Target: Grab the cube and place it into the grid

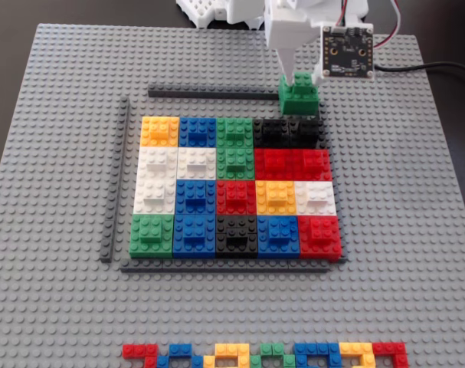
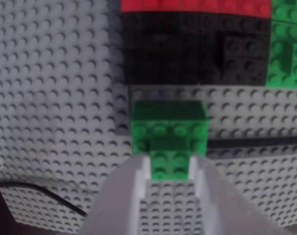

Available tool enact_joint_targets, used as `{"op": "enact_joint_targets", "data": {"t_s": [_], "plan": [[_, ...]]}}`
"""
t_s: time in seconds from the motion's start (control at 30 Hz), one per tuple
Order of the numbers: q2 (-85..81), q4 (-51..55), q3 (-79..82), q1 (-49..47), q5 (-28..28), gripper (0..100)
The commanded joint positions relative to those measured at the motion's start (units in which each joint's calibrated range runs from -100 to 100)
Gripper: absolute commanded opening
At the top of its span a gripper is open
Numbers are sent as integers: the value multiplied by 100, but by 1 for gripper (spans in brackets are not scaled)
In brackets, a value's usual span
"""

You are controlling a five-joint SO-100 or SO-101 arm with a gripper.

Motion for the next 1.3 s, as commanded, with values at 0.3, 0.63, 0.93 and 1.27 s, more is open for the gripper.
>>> {"op": "enact_joint_targets", "data": {"t_s": [0.3,0.63,0.93,1.27], "plan": [[14,-179,-13,-13,5,4],[117,-227,6,10,29,4],[178,-257,-13,98,112,4],[264,-247,-130,83,93,4]]}}
